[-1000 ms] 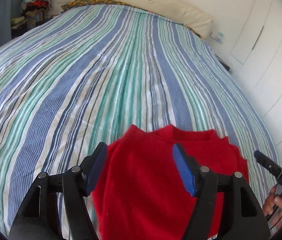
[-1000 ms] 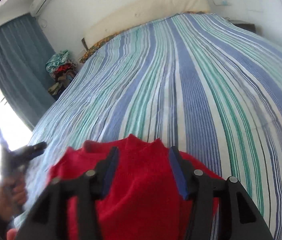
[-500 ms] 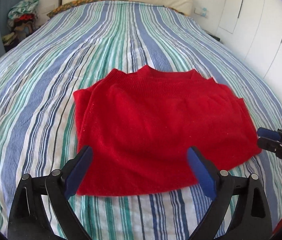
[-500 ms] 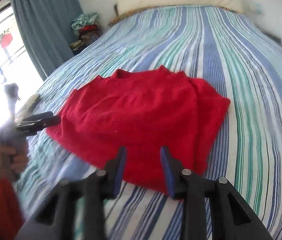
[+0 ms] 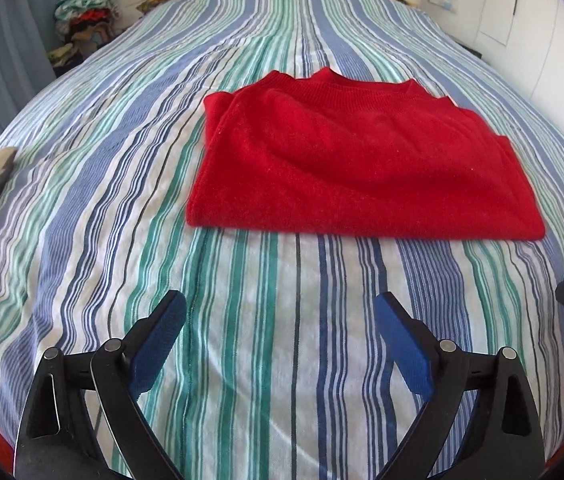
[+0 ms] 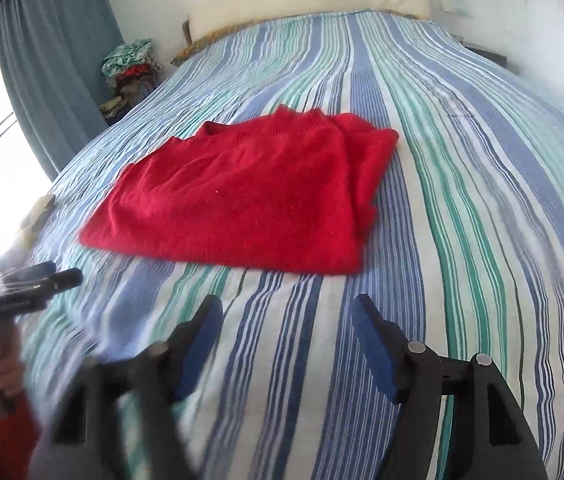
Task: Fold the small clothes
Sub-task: 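Open both grippers and withdraw them from the folded sweater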
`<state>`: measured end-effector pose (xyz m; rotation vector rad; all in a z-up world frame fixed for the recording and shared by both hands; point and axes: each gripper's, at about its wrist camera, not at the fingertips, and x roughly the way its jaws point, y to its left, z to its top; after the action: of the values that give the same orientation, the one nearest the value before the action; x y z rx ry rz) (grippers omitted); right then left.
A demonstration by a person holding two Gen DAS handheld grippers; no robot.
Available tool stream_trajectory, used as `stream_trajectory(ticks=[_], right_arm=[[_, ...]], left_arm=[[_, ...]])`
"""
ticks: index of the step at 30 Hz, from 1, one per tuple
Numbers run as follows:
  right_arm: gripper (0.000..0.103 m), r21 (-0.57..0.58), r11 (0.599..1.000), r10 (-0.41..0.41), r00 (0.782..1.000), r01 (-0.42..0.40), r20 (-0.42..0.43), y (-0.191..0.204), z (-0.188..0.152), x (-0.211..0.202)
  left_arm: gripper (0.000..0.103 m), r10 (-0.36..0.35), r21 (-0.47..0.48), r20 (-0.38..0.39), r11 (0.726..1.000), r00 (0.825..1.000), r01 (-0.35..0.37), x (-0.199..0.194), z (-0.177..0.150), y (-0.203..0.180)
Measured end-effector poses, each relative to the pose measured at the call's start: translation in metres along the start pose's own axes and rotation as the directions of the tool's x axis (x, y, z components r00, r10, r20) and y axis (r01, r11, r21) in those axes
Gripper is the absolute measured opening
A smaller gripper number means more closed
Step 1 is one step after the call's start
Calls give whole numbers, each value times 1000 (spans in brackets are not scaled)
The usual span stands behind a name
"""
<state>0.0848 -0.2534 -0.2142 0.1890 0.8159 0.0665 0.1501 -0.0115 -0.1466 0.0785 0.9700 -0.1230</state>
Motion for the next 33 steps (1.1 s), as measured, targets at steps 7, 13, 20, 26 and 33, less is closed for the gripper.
stream_trajectory(ticks=[7, 13, 20, 26, 33], right_arm=[[70, 89, 994, -55, 998, 58, -32, -13, -44, 3], [78, 55, 997, -60, 998, 60, -6, -7, -53, 9], [84, 24, 997, -73, 997, 73, 0, -1, -54, 14], [85, 8, 996, -91, 996, 91, 0, 2, -55, 15], [86, -4, 993, -115, 993, 115, -38, 5, -50, 16]], left_arm=[[96, 23, 9, -49, 1000, 999, -22, 27, -24, 0], [100, -3, -4, -41, 1000, 999, 3, 30, -31, 2], [102, -17, 2, -35, 1000, 999, 17, 33, -34, 1], [102, -22, 5, -37, 1000, 999, 22, 36, -35, -1], [103, -24, 15, -28, 1000, 999, 25, 37, -38, -1]])
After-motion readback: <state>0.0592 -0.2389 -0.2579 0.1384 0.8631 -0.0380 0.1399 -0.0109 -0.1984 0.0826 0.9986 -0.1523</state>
